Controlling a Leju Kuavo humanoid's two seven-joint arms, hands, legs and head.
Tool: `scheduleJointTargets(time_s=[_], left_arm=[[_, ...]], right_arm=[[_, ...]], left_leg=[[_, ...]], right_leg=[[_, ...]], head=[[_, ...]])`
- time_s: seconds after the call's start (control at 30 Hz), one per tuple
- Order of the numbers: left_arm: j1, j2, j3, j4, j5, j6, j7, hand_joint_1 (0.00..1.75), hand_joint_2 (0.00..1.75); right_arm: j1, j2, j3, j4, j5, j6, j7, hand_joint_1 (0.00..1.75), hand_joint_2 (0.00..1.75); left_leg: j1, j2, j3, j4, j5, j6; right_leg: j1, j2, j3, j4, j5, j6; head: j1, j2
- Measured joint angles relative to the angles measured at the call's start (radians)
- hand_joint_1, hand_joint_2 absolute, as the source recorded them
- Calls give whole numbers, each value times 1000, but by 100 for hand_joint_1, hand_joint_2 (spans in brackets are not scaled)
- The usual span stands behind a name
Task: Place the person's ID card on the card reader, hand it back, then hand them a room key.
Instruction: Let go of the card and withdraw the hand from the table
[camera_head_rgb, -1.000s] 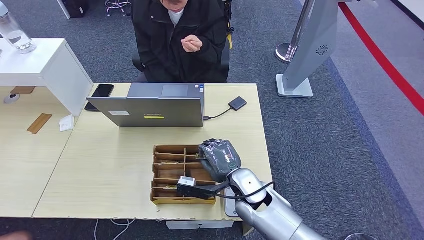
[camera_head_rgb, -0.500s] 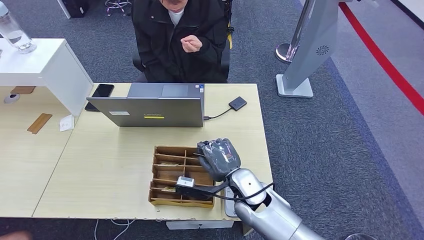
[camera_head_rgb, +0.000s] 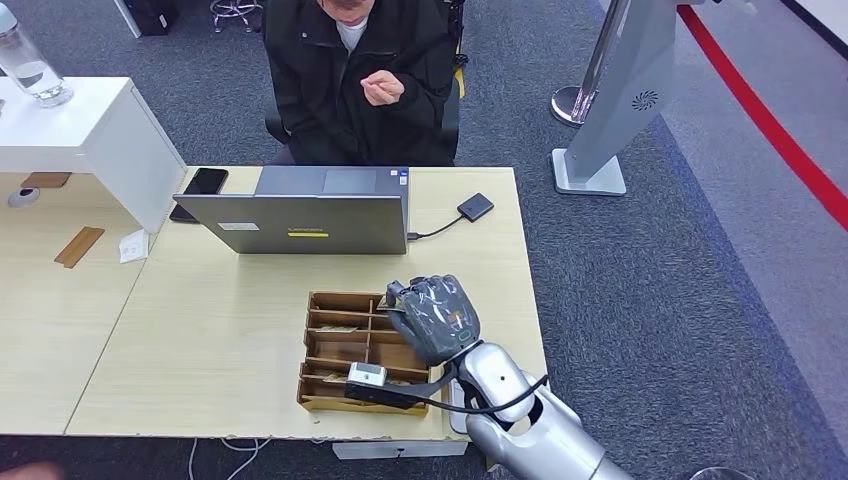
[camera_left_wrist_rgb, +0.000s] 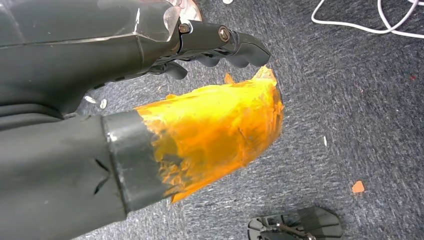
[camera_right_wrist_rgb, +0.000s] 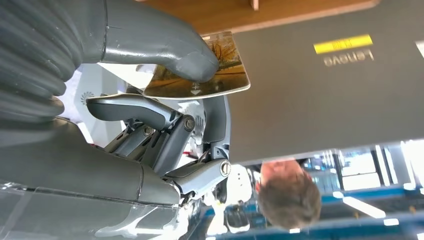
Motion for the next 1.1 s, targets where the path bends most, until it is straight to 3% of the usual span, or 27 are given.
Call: scheduleJointTargets(time_s=[0.8,1.1], left_arm=[[3,0,1,0,25,17,-19,0,0],[2,3,2,0,18,0,-23,0,0]], right_arm=[[49,-1,-6,-196,-2,-141,-80,174,175],[54,-2,-25,-261,2,-237,-113,175,175]], left_leg=[[0,0,0,0,0,0],[0,0,0,0,0,0]], right_leg=[[0,0,0,0,0,0],[0,0,0,0,0,0]], head=[[0,0],[0,0]])
